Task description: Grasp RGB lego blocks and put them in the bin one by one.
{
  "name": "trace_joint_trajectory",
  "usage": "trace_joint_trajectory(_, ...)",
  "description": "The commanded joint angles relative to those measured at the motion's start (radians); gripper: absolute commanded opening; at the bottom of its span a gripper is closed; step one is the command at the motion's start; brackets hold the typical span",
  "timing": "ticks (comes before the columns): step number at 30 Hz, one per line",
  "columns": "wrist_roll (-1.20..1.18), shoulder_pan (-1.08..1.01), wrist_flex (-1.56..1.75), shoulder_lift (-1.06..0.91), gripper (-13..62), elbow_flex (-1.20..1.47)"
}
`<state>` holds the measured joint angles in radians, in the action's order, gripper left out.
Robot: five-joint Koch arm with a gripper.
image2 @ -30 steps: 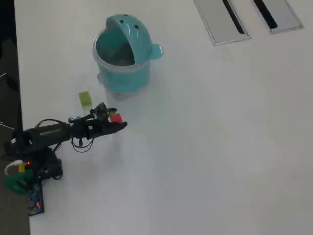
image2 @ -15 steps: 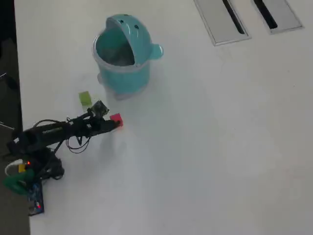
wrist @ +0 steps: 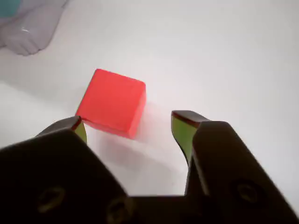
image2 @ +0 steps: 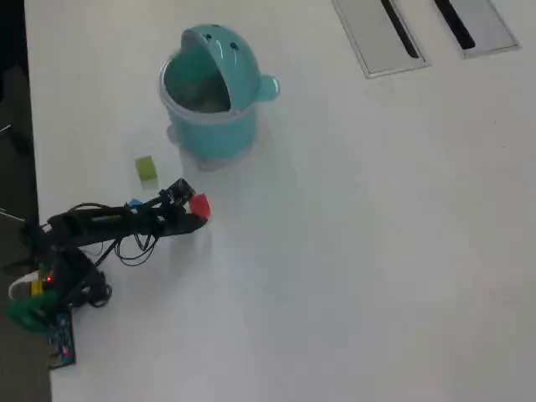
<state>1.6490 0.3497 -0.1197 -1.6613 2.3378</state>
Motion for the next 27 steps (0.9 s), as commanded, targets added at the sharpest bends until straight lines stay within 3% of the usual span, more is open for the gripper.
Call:
trace_joint_trajectory(1,0.032,0.015,0.038,0.006,33.0,-0.054)
trace_joint_trajectory(19,0.0,0.08,0.117,0.215,32.9,-0.247)
trace_joint_trajectory(24,-0.011,0.075,0.115,0.229,28.3,-0.242)
trace_joint_trajectory(25,-0.035,0.072,0.114,0.206,21.2,-0.245)
trace_joint_trajectory(27,-0.1,0.083,0.114,0.175,19.4,-0.255)
